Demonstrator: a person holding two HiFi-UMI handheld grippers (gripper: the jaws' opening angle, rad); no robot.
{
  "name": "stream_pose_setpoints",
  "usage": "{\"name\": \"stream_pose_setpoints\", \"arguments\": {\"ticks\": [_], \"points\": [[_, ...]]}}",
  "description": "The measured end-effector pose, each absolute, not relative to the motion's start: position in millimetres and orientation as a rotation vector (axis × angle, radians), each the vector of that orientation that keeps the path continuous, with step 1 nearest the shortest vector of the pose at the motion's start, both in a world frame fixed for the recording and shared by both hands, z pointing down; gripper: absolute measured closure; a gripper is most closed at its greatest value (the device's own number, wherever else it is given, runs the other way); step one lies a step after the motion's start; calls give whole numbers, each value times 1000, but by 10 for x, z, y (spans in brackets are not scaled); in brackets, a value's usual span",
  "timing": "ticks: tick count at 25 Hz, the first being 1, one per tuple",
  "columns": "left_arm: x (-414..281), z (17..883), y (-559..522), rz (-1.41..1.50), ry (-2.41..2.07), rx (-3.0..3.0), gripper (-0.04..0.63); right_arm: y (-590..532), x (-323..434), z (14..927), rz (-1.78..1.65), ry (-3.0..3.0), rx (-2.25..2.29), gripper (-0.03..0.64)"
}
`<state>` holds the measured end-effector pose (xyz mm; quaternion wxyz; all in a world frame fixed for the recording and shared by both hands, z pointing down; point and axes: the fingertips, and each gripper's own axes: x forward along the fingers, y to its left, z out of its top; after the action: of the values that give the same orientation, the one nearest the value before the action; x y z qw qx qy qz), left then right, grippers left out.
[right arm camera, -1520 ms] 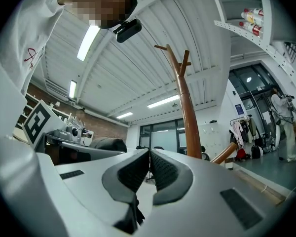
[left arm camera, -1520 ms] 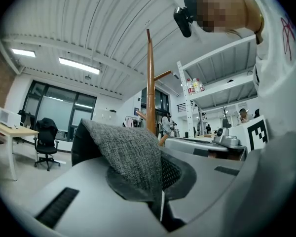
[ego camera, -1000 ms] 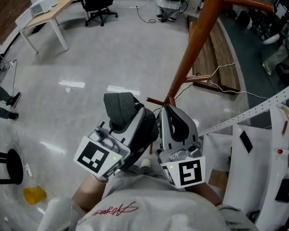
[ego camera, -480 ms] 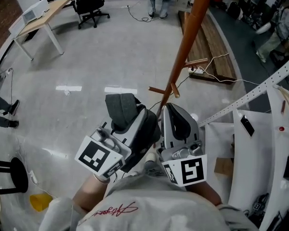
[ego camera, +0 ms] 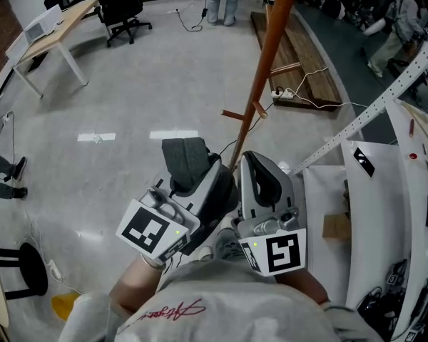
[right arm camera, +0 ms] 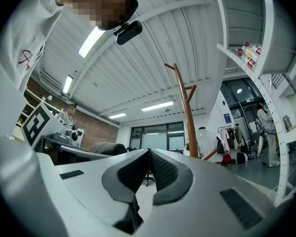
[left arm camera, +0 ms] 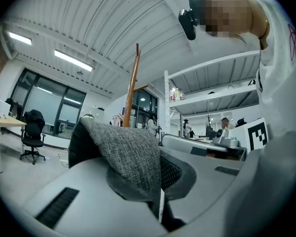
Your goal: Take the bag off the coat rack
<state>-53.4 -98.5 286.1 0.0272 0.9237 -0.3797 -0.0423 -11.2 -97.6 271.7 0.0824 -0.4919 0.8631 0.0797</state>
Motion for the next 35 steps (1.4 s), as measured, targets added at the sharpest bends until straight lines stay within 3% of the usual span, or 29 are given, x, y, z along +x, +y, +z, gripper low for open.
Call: {"name": "stream_pose_setpoints", "arguments": {"ticks": [35], "points": [[-148, 2687, -401, -165, -1204, 2848, 580, -391, 236, 2639, 227, 2626, -1450, 598]]}}
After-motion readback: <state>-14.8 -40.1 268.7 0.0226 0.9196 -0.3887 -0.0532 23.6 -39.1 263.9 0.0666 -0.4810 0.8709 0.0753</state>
